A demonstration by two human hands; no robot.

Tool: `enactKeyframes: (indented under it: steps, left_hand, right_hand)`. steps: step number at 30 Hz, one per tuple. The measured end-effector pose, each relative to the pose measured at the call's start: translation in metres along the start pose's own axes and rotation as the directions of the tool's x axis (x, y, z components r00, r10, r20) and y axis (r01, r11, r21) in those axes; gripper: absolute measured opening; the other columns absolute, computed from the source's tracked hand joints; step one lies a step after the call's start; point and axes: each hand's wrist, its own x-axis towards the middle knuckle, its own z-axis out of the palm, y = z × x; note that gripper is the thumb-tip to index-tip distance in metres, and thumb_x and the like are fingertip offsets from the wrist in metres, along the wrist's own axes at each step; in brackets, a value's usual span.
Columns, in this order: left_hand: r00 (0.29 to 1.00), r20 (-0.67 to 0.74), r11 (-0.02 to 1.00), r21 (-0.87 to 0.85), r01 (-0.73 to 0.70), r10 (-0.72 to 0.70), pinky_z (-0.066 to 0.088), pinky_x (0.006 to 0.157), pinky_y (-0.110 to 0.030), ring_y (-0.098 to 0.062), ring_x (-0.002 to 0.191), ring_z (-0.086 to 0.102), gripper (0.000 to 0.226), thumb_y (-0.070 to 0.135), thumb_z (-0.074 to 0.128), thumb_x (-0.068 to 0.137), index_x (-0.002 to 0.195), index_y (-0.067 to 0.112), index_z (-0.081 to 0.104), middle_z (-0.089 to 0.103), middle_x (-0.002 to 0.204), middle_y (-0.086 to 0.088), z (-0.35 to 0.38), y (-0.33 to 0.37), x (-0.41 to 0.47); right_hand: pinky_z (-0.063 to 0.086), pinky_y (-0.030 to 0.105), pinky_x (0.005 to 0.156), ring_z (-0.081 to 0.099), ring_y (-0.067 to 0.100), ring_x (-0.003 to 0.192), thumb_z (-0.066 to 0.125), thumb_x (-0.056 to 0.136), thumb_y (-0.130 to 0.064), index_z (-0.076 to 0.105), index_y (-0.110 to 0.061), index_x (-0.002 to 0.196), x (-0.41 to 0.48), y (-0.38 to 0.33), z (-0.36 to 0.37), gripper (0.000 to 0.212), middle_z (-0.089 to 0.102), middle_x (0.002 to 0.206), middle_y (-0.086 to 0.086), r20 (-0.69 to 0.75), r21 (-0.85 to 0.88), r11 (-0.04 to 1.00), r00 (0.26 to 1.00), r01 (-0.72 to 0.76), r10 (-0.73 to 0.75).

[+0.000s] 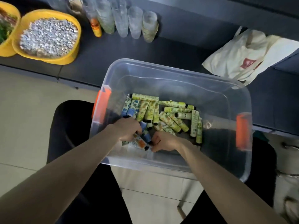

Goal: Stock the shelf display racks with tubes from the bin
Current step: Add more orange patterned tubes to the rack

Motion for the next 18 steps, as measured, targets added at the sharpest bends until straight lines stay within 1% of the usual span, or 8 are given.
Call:
enactKeyframes:
  steps: [2,5,7,11,12,14,15,18]
  left_hand:
    - [1.000,-0.015,0.992,0.129,-0.014,0.016,0.043,0.071,-0.034,-0.029,0.101,0.058,0.019,0.014,0.058,0.083,0.099,0.022,0.066,0.062,0.106,-0.005,0.001,0.002,0.002]
    - [1.000,0.017,0.971,0.240,-0.011,0.007,0.039,0.084,-0.038,-0.028,0.110,0.050,0.017,0.019,0.055,0.088,0.101,0.020,0.066,0.057,0.112,-0.006,0.001,0.005,0.002]
    - [0.999,0.045,0.969,0.246,-0.020,0.009,0.037,0.089,-0.039,-0.027,0.113,0.046,0.018,0.021,0.055,0.090,0.105,0.020,0.064,0.056,0.114,-0.006,0.000,0.005,0.002]
    - [1.000,0.007,0.997,0.077,0.009,-0.009,0.036,0.087,-0.034,-0.024,0.104,0.053,0.017,0.015,0.057,0.088,0.103,0.021,0.062,0.062,0.107,-0.002,-0.008,0.001,-0.002]
    - [1.000,0.000,1.000,0.007,0.029,-0.029,0.037,0.086,-0.033,-0.022,0.101,0.056,0.016,0.015,0.058,0.088,0.103,0.021,0.061,0.063,0.105,-0.001,-0.011,0.001,-0.003]
    - [0.997,-0.006,0.986,-0.151,0.071,-0.072,0.042,0.079,-0.030,-0.020,0.090,0.060,0.010,0.015,0.059,0.088,0.098,0.019,0.059,0.065,0.100,-0.001,-0.019,0.001,-0.006]
    - [0.996,-0.010,0.969,-0.232,0.081,-0.086,0.045,0.075,-0.030,-0.020,0.085,0.060,0.008,0.014,0.059,0.088,0.094,0.019,0.058,0.066,0.099,-0.004,-0.024,0.002,-0.008]
    - [0.991,-0.084,0.932,-0.357,0.069,-0.105,0.046,0.075,-0.035,-0.025,0.087,0.060,0.014,0.015,0.064,0.085,0.099,0.014,0.060,0.063,0.100,-0.005,-0.048,0.002,-0.017]
  right_hand:
    - [0.023,0.027,0.051,0.034,0.012,0.050,0.067,0.086,-0.019,0.041,-0.015,0.055,0.003,-0.001,0.001,0.040,0.040,0.055,0.001,0.025,0.009,1.000,1.000,-0.018,0.018]
    - [0.028,0.029,0.053,0.040,0.017,0.055,0.061,0.089,-0.031,0.049,-0.012,0.062,0.006,-0.004,0.007,0.035,0.048,0.064,0.007,0.077,0.036,0.998,0.996,-0.047,0.044]
    - [0.033,0.028,0.055,0.047,0.018,0.061,0.059,0.091,-0.032,0.057,-0.010,0.073,0.004,-0.007,0.010,0.028,0.054,0.072,0.007,0.093,0.041,0.998,0.995,-0.051,0.047]
    - [0.038,0.026,0.060,0.057,0.023,0.078,0.065,0.086,-0.025,0.067,0.000,0.092,-0.008,-0.002,-0.002,0.026,0.062,0.090,0.013,0.086,-0.006,0.997,0.993,-0.081,0.081]
    - [0.039,0.025,0.060,0.059,0.023,0.079,0.067,0.085,-0.023,0.068,0.000,0.094,-0.012,0.001,-0.006,0.025,0.064,0.092,0.013,0.079,-0.025,0.995,0.992,-0.095,0.097]
    - [0.042,0.021,0.057,0.057,0.016,0.072,0.070,0.083,-0.017,0.065,-0.004,0.093,-0.023,0.009,-0.015,0.017,0.065,0.089,0.006,0.067,-0.022,0.992,0.989,-0.128,0.129]
    - [0.046,0.021,0.057,0.057,0.015,0.073,0.070,0.082,-0.012,0.060,-0.006,0.101,-0.031,0.012,-0.019,0.022,0.064,0.094,0.004,0.049,0.020,0.990,0.989,-0.141,0.140]
    - [0.058,0.027,0.069,0.065,0.021,0.084,0.072,0.079,-0.002,0.034,-0.012,0.141,-0.057,0.021,-0.034,0.073,0.056,0.116,0.008,-0.053,0.284,0.952,0.989,-0.115,0.135]
